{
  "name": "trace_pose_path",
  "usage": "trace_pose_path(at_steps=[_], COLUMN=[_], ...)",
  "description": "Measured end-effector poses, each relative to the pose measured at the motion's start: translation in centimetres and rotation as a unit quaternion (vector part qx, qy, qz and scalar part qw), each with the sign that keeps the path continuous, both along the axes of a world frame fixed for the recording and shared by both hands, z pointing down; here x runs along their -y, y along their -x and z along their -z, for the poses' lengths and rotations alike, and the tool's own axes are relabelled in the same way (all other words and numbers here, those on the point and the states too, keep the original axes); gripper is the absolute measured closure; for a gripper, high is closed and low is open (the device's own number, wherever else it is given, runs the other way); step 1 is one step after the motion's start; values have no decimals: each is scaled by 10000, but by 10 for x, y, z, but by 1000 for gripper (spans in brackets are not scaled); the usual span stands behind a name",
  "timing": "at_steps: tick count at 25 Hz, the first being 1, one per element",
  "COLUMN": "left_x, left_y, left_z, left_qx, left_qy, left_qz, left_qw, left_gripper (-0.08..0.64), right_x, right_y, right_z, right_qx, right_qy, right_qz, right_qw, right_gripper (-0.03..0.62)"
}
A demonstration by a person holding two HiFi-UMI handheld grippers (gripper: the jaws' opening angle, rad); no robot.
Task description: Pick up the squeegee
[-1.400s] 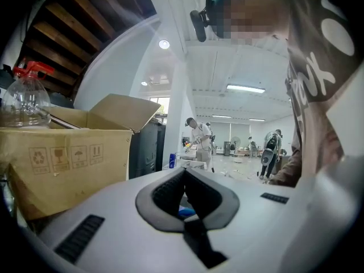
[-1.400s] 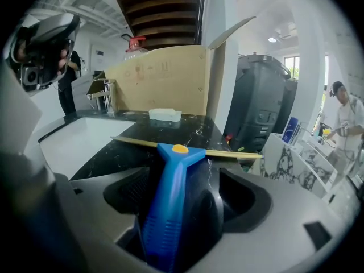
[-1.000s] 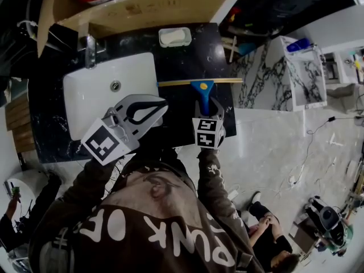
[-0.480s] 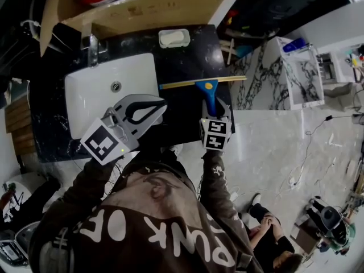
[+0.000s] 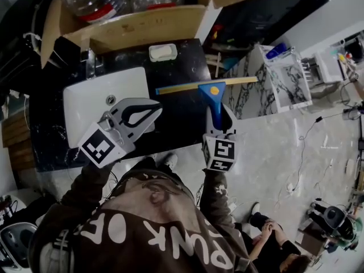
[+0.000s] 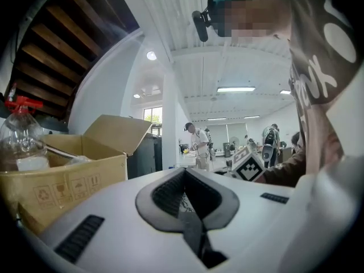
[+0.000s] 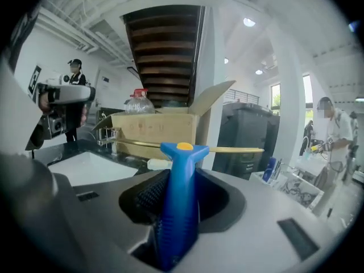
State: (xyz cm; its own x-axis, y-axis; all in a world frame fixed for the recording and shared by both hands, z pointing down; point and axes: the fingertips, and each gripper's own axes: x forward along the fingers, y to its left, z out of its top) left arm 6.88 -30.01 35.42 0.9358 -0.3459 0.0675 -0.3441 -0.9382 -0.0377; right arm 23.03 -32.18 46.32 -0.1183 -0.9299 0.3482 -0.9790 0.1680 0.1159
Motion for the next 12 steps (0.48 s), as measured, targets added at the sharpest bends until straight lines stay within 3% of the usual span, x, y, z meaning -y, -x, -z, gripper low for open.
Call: trace_pose_path(at_steps=[12], left_x=[-4], left_y=[5], left_z=[49], left_qx=[-21], left_qy=[-479], left_qz=[119], left_qw=[9988], left_gripper=[557], right_x=[-65], right_y=[-10], right_z=[133], right_qx=[-50], right_qy=[-1386], right_qz=[-23], right_qw=[9903], right_gripper=[448])
